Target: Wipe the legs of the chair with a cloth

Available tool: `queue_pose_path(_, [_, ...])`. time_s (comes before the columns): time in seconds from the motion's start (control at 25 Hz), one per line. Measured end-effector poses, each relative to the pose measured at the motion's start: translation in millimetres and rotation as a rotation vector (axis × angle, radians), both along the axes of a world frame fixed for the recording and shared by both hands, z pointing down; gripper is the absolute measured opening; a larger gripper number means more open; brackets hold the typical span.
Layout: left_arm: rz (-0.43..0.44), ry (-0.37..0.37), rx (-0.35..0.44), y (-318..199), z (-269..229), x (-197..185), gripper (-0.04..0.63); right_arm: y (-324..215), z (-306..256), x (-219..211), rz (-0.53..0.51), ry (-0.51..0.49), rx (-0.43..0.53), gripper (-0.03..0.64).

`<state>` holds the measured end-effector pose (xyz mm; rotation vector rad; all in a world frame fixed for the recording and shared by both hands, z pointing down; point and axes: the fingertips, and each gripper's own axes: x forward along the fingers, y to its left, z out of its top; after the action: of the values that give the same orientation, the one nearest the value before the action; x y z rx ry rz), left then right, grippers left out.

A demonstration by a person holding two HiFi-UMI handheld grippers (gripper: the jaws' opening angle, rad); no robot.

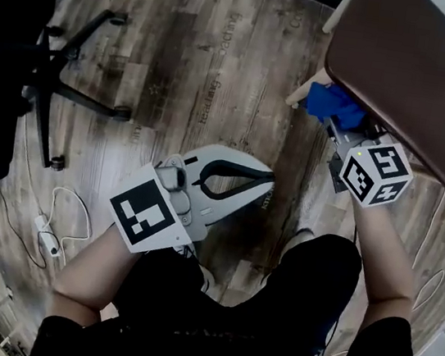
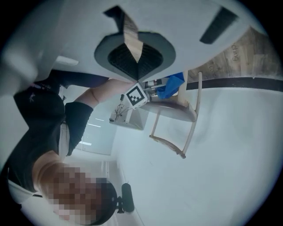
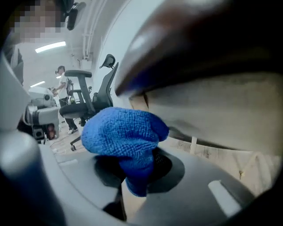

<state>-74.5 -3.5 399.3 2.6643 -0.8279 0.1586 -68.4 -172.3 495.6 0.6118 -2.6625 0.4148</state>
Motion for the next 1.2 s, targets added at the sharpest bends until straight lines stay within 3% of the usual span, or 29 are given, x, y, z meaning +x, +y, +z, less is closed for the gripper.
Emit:
queue_pose_path(0.16, [-0.017, 0.035, 0.008, -9.5, -1.5, 2.1, 0.000, -2.7, 40.7, -2.3, -0.005, 0.000, -0.039, 0.083])
queue_pose_path(0.44, [-0.016, 0.032, -0.020, -12.9, 6.0, 5.1, 0.000, -7.9, 102.1, 0.2, -0.006, -0.005, -0.069, 0.083])
queue_pose_path(0.8, [-0.043, 0.009, -0.069, -13.0, 15.6, 3.9, 0.000, -8.0, 234.2, 0.3, -0.008, 0.197, -0.162, 0.083])
queue_pose_path(0.96, [-0.066, 0.003, -0.077, -12.3, 19.0, 1.7, 0.000, -11.8, 267.5, 1.0, -0.033, 0.245, -0.142, 0.087])
queue_pose_path(1.08, [-0.065, -0.005, -0.086, -11.7, 19.9, 1.7, 0.000, -2.8, 293.5, 8.3, -0.050, 0.338, -0.177, 0.086])
queue_pose_path(1.2, [-0.052, -0.007, -0.091, -11.8, 18.4, 2.7, 0.000, 1.6, 303.8, 2.2, -0.068, 0.356, -0.207, 0.086])
